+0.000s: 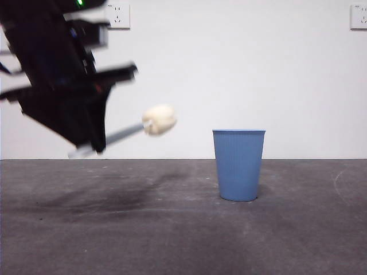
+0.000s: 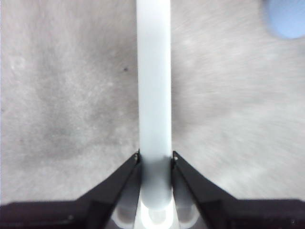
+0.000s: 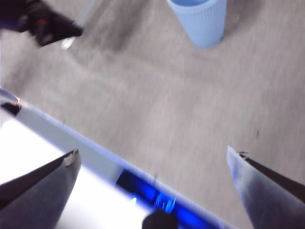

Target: Pick up the cup brush,pick up the cup,insert the brush into the cup,clean the cup,put the cup brush back,put the cup back to the fixed position on the table

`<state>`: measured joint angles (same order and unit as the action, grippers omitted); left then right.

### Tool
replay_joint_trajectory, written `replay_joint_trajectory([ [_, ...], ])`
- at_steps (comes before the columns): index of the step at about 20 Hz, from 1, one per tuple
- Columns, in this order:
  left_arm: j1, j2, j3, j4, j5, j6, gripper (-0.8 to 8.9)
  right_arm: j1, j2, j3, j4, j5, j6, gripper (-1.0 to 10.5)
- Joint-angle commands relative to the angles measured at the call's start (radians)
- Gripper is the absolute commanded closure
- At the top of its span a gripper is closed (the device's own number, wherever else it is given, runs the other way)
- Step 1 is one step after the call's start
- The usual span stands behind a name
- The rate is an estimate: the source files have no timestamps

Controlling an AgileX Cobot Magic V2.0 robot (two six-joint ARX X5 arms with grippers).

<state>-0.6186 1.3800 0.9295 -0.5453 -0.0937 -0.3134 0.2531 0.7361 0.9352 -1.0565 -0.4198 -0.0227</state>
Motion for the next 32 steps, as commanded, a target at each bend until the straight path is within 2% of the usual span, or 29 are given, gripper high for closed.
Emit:
replay_joint_trajectory([
  [1, -0.002, -0.098, -0.005, -0.046, 0.002, 0.041, 8.22, -0.001, 0.024, -0.048, 0.146, -0.028, 0.017, 3.5],
  [3, -0.002, -0.198, -0.005, -0.100, 0.002, 0.056, 8.22, 0.005, 0.043, -0.101, 0.284, -0.066, 0.051, 3.5],
  [6, -0.002, -0.343, -0.005, -0.179, 0.001, 0.075, 8.22, 0.027, 0.076, -0.198, 0.505, -0.064, 0.099, 3.5],
  [11, -0.002, -0.489, -0.005, -0.283, -0.006, 0.078, 8.22, 0.072, 0.169, -0.377, 0.831, -0.008, 0.137, 3.5],
  [12, -0.002, -0.505, -0.005, -0.303, -0.006, 0.079, 8.22, 0.084, 0.192, -0.412, 0.909, 0.027, 0.142, 3.5],
  [16, -0.002, -0.521, -0.005, -0.340, -0.006, 0.098, 8.22, 0.121, 0.313, -0.492, 1.127, 0.136, 0.130, 3.5],
  [24, -0.003, -0.521, -0.005, -0.340, -0.005, 0.108, 8.22, 0.161, 0.670, -0.499, 1.493, 0.169, 0.098, 3.5],
  [32, -0.003, -0.520, -0.005, -0.339, -0.005, 0.107, 8.22, 0.161, 0.881, -0.499, 1.800, 0.192, 0.087, 3.5],
])
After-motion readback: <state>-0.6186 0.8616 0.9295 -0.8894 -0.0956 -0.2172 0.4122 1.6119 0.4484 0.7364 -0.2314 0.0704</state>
